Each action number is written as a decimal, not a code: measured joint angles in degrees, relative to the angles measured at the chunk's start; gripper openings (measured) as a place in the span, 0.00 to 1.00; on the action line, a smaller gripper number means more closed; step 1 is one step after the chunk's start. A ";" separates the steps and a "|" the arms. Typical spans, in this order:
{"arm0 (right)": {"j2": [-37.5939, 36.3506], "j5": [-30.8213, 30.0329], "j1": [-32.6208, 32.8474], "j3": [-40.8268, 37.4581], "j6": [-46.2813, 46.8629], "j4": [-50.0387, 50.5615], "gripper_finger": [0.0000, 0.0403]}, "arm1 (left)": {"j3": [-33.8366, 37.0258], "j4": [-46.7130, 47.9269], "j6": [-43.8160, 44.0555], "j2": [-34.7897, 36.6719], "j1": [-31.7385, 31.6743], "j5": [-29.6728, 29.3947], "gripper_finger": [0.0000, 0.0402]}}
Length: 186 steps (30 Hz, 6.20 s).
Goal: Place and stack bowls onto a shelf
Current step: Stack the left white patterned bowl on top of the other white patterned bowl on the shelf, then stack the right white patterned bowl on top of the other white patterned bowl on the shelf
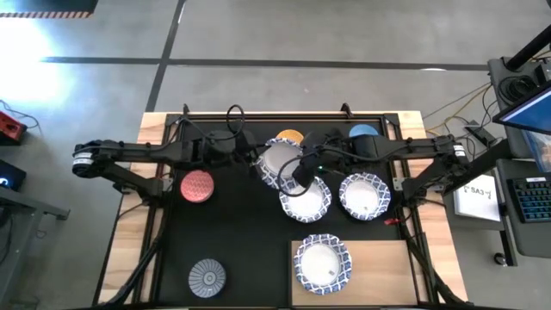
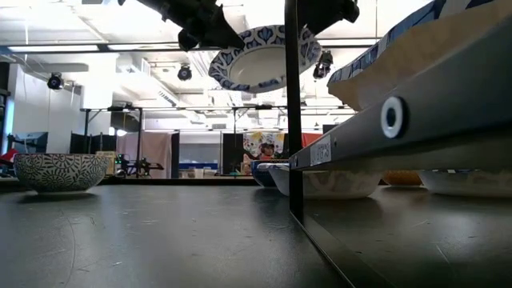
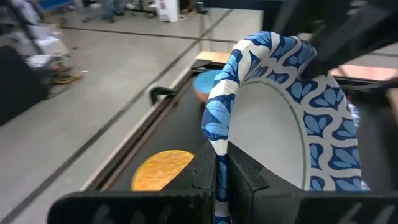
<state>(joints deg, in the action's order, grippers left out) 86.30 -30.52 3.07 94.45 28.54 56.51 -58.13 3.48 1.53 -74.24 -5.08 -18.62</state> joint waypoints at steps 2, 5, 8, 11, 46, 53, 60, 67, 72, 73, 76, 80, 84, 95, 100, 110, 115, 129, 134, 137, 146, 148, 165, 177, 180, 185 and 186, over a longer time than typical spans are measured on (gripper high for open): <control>0.00 0.02 -0.06 0.00 -0.10 -0.03 0.41 | 0.04 -0.50 0.27 -0.02 0.01 1.76 0.00; 0.01 -0.05 -0.11 0.00 -1.07 -0.16 0.41 | 0.04 -1.22 0.38 -0.02 0.03 2.70 0.00; 0.02 -0.29 -0.13 0.00 -1.45 -0.27 0.39 | 0.04 -1.22 0.45 -0.02 0.02 2.70 0.00; 0.03 -0.52 -0.13 0.00 -1.53 -0.27 0.33 | 0.04 -1.22 0.87 -0.02 0.02 2.70 0.00; 0.04 16.63 -3.46 -0.02 -0.85 10.86 0.02 | 0.11 -3.21 -2.37 -0.04 0.06 5.48 0.42; -0.28 25.71 -3.10 -0.02 5.32 18.26 0.02 | 0.11 0.68 -1.05 -0.04 0.00 -0.34 0.44; -2.34 26.42 -2.48 -0.02 10.73 23.40 0.02 | 0.11 2.62 -0.80 -0.04 0.00 -0.40 0.44; -3.62 32.06 3.01 -0.02 16.63 23.66 0.02 | 0.11 5.23 -1.00 0.02 -0.07 -0.53 0.44; -1.92 32.06 9.95 -0.02 21.54 23.01 0.02 | 0.11 5.85 -1.02 0.03 -0.07 -1.38 0.44; -1.51 32.06 11.33 -0.02 22.26 22.49 0.02 | 0.11 5.87 -1.02 0.04 -0.07 -1.80 0.44; -0.14 31.13 14.91 -0.04 25.36 22.33 0.02 | 0.10 6.25 -1.03 0.04 -0.25 -2.04 0.44; 1.80 30.53 18.49 -0.09 29.04 22.02 0.02 | 0.09 6.60 -1.04 0.11 -0.31 -2.04 0.44; 3.91 30.51 20.87 -0.09 31.04 21.81 0.02 | 0.09 7.13 -1.04 0.13 -0.31 -2.04 0.44; 11.06 30.52 23.24 -0.09 29.28 20.49 0.02 | 0.09 8.39 -1.02 0.15 -0.28 -1.91 0.44; 12.17 33.00 24.18 -0.09 28.94 18.17 0.02 | 0.09 9.49 -1.02 0.15 -0.28 -1.89 0.44; 9.70 35.38 26.07 -0.09 32.90 15.62 0.02 | 0.09 9.66 -1.02 0.17 -0.28 -1.89 0.44; 7.29 35.00 26.11 -0.09 31.93 14.77 0.02 | 0.09 9.73 -0.83 0.19 -0.28 -1.89 0.44; 7.89 32.96 26.45 -2.53 28.00 8.50 0.02 | 0.09 10.90 -0.58 0.20 -0.28 -1.87 0.44; 7.89 32.94 26.45 -4.52 27.21 3.65 0.02 | 0.09 11.86 -0.58 0.20 -0.28 -1.87 0.44; 7.89 33.18 26.45 -6.09 26.31 1.54 0.02 | 0.09 13.18 -0.57 0.20 -0.28 -1.87 0.44; 7.89 33.62 26.58 -10.20 26.83 -2.90 0.02 | 0.09 14.69 -0.39 0.20 -0.28 -1.87 0.44; 7.89 33.72 26.69 -10.59 26.36 -3.45 0.02 | 0.09 14.71 -0.39 0.20 -0.28 -1.86 0.44; 7.30 37.00 26.69 -10.51 24.86 -0.70 0.32 | 0.09 14.71 0.27 0.20 -0.28 -1.87 0.44; 2.57 31.17 24.15 -10.43 29.40 13.84 0.41 | 0.09 14.69 0.71 0.20 -0.28 -1.87 0.44; 2.32 28.30 22.32 -10.74 33.54 20.59 0.41 | 0.09 14.69 0.70 0.20 -0.28 -1.87 0.44; 2.60 28.75 18.88 -14.36 31.57 22.83 0.41 | 0.09 14.69 0.39 0.20 -0.28 -1.87 0.44; 2.60 29.63 18.13 -15.44 30.41 21.97 0.41 | 0.09 14.69 0.35 0.20 -0.28 -1.87 0.44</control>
<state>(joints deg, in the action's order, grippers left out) 88.90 -0.89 21.20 79.01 58.96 78.49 -58.04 18.17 1.88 -74.04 -5.37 -20.49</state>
